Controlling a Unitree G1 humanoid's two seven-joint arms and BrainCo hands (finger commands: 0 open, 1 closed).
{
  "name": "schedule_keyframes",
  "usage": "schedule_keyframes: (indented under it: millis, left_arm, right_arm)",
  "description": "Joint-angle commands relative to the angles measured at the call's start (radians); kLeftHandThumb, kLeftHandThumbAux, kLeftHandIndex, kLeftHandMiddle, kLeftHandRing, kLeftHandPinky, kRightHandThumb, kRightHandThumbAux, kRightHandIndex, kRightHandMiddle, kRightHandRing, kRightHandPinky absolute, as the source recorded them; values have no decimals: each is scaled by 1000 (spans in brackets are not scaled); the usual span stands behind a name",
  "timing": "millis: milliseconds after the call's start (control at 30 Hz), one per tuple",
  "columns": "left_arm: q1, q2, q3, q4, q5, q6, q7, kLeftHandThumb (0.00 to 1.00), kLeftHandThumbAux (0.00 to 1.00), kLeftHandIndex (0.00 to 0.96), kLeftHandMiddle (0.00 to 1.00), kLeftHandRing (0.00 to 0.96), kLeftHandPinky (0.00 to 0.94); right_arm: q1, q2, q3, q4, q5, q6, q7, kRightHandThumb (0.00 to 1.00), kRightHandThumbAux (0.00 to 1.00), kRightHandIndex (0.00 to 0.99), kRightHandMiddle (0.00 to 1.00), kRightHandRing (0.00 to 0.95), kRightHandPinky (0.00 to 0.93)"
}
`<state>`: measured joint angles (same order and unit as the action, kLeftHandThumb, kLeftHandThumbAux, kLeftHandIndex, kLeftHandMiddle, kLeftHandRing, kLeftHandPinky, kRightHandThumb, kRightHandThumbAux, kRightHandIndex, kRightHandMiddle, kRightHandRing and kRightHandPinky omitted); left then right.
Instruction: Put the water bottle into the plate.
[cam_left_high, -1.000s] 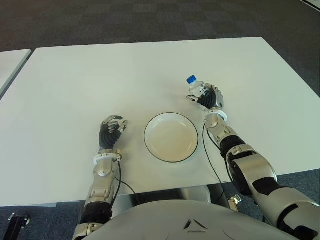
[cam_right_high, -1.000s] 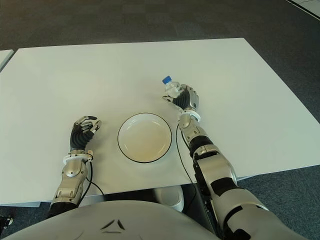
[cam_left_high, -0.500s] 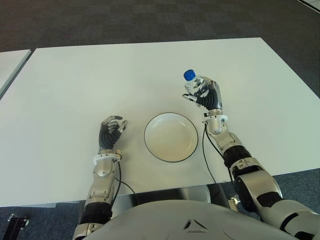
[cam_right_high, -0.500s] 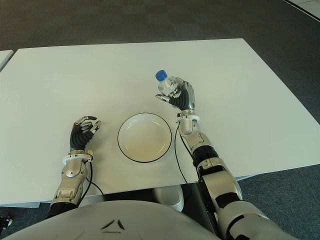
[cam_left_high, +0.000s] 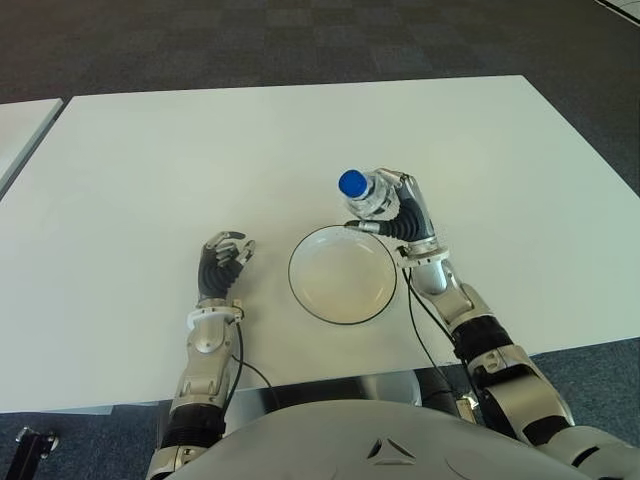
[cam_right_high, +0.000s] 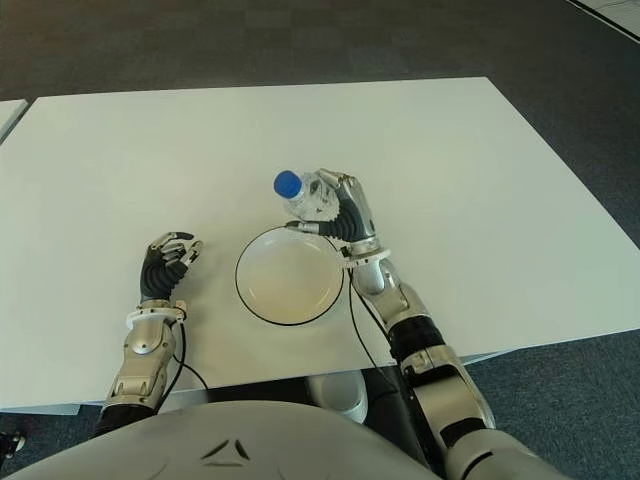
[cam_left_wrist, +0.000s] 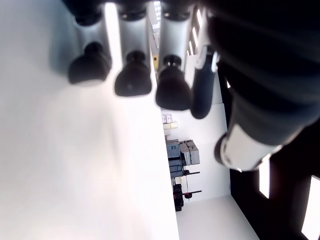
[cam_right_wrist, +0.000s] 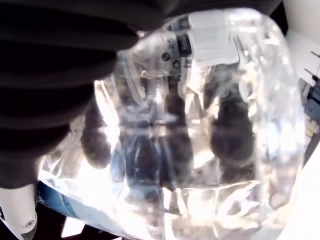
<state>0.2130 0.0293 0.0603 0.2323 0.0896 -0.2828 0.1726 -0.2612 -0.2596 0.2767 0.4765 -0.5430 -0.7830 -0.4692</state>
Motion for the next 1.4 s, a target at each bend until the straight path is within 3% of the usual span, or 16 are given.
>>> schedule_keyframes:
  millis: [33,200,400,700,1000,1167,1400]
  left_arm:
    - [24,-8,-5,22,2,44,-7,705,719,435,817,830,833]
    - [21,-5,-7,22,1,47,-12,705,719,435,816,827,829]
    - [18,0,-9,25,1,41,-19,704,720,435,817,825,825]
    - [15,2,-10,32,12,34,-8,703,721,434,820,827,822]
    - [15,0,-4,30,8,40,-10,703,721,434,821,829,828]
    - [18,3,-2,26,5,41,-14,703,721,434,819,826,822]
    - [19,1,-1,24,2,39,-13,703,721,434,817,826,820]
  right_arm:
    - [36,-20,6,-47,-36,-72,2,704,724,438,904,894,881]
    - [78,-37,21,-105,-80,-105,23,707,722,438,907,896,882]
    - [117,-92,45,-227,-68,-32,200,708,721,438,908,898,889]
    - [150,-155,64,-365,-107,160,459,706,721,438,915,902,896]
    - [199,-147,96,-477,-131,399,672,704,719,438,844,837,821]
    - [214,-146,115,-533,-159,502,753,701,718,434,784,784,772]
    - [215,-151,134,-567,-183,555,796,695,719,426,732,741,741]
